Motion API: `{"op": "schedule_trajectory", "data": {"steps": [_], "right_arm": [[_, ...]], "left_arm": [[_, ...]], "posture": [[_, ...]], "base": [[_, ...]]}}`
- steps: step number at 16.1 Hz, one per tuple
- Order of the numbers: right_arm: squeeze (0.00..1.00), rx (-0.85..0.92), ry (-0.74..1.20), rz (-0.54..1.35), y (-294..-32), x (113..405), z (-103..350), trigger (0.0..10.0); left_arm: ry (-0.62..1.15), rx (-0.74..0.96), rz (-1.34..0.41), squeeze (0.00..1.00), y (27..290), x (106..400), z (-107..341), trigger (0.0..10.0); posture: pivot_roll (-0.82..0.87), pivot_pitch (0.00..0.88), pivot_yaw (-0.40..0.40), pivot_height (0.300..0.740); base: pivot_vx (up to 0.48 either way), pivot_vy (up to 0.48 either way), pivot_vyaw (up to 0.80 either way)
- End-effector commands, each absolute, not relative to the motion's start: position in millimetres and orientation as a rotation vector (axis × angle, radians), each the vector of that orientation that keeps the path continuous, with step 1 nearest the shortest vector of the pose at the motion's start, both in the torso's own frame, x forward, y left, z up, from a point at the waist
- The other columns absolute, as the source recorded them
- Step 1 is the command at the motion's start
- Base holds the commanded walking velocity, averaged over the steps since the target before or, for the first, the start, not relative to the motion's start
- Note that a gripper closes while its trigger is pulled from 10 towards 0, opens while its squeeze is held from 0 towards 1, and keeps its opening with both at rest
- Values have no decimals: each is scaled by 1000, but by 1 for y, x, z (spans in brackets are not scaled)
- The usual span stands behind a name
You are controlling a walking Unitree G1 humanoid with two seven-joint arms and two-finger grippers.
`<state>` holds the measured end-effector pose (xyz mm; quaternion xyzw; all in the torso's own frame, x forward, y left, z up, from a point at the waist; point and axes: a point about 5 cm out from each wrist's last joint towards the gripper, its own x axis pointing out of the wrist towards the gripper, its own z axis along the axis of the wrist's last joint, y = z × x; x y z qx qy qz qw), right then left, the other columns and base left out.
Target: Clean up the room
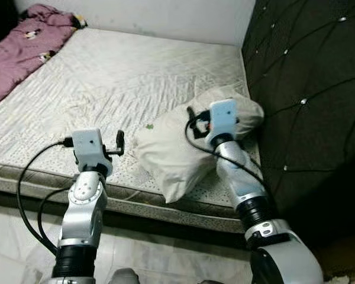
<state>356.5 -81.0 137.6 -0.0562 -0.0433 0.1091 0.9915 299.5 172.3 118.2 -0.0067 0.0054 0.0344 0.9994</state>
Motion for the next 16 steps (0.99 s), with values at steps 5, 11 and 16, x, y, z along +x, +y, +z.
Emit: {"op": "schedule_trajectory", "data": {"steps": [5,11,16], "right_arm": [[0,-115,-88,232,-77,358,134,10000],[0,-91,-6,194,-94,342,102,10000],[0,-83,48,173,-103,330,83,10000]], "left_arm": [[15,-10,21,0,167,302,117,10000],[43,-54,-51,0,154,283,101,10000],[80,-89,-77,0,141,273,89,10000]], "posture": [[53,0,-12,740],[47,0,-19,740],[39,0,-28,740]], "base": [[0,0,-404],[90,0,0],[277,0,0]]}}
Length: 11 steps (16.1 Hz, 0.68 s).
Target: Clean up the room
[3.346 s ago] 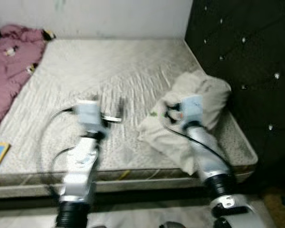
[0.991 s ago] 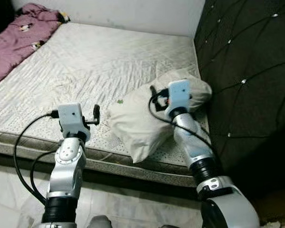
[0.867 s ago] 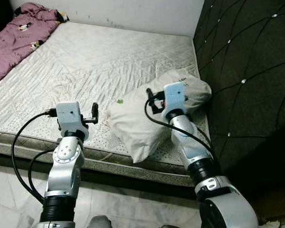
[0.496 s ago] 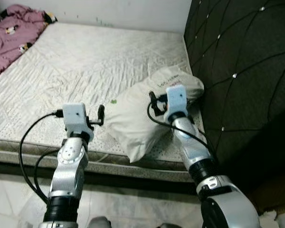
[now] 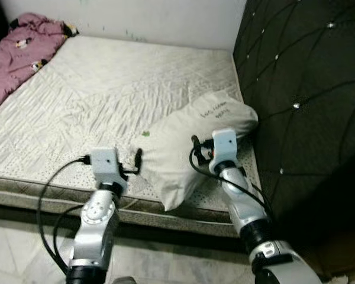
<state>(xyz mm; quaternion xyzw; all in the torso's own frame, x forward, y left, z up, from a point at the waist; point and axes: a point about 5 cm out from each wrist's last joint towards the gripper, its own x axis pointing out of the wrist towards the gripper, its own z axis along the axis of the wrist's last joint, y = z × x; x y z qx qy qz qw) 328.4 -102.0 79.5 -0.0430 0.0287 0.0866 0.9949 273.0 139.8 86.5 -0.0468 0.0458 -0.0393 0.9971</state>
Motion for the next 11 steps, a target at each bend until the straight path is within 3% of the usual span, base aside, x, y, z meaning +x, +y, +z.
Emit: {"op": "schedule_trajectory", "data": {"steps": [1,7,11], "right_arm": [[0,-83,48,176,-103,328,83,10000],[0,-91,48,167,-105,323,80,10000],[0,-87,50,160,-104,321,81,10000]], "left_arm": [[80,-95,-82,0,140,271,89,10000],[99,-95,-115,0,135,269,88,10000],[97,-103,-150,0,129,271,90,10000]], "posture": [[39,0,-27,740],[27,0,-14,740],[25,0,-12,740]], "base": [[281,0,0],[274,0,0],[0,0,0]]}}
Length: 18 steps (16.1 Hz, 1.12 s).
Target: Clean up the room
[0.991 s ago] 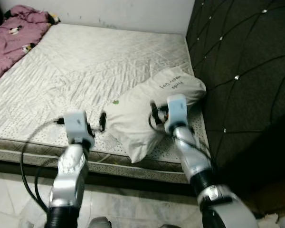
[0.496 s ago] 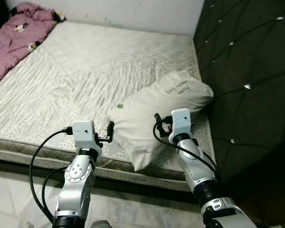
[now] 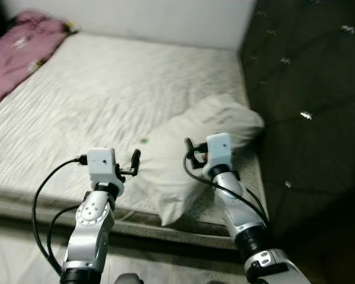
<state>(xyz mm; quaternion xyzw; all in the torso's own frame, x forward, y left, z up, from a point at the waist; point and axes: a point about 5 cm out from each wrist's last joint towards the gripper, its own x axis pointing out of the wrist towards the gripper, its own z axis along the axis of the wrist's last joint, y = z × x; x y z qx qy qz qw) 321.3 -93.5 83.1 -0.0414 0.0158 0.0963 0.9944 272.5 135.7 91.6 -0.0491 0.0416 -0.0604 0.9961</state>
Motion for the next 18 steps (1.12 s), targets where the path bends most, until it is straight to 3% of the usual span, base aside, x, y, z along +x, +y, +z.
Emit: {"op": "schedule_trajectory", "data": {"steps": [1,11,18], "right_arm": [[0,-85,50,161,-103,321,81,10000],[0,-74,67,151,-102,319,81,10000],[0,-75,70,154,-102,318,81,10000]], "left_arm": [[98,-103,-155,0,129,271,90,10000],[98,-108,-176,0,129,270,92,10000],[115,-112,-180,0,126,269,91,10000]], "posture": [[28,0,-12,740],[35,0,-6,740],[32,11,-9,740]], "base": [[0,0,0],[25,0,-679],[0,0,0]]}}
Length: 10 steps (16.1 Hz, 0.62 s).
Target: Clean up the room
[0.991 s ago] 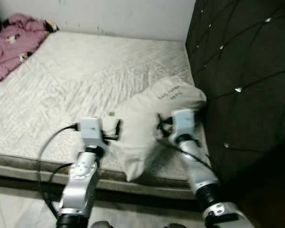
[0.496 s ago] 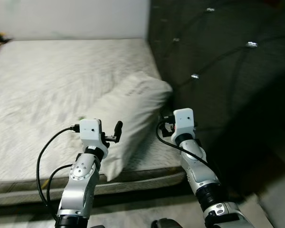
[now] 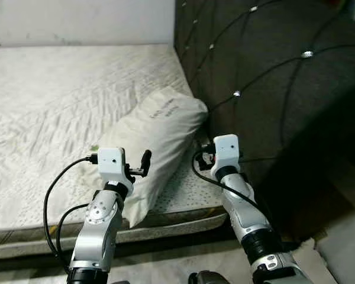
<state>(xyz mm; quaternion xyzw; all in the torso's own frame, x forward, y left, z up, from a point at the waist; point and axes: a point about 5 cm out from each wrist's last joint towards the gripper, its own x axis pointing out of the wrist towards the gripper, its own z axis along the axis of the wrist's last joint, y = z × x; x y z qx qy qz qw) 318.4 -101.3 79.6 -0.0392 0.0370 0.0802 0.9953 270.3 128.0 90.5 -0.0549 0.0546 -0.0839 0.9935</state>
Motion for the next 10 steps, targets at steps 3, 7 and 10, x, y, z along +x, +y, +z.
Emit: {"op": "schedule_trajectory", "data": {"steps": [3,7,10], "right_arm": [[0,-77,73,155,-103,318,81,10000],[0,-78,76,155,-103,318,82,10000],[0,-80,78,156,-103,318,82,10000]], "left_arm": [[118,-117,-182,0,125,269,91,10000],[113,-126,-189,0,125,269,92,10000],[116,-126,-188,0,124,269,92,10000]], "posture": [[31,16,-10,740],[30,18,-12,740],[29,23,-15,740]], "base": [[0,0,0],[0,0,0],[0,0,0]]}}
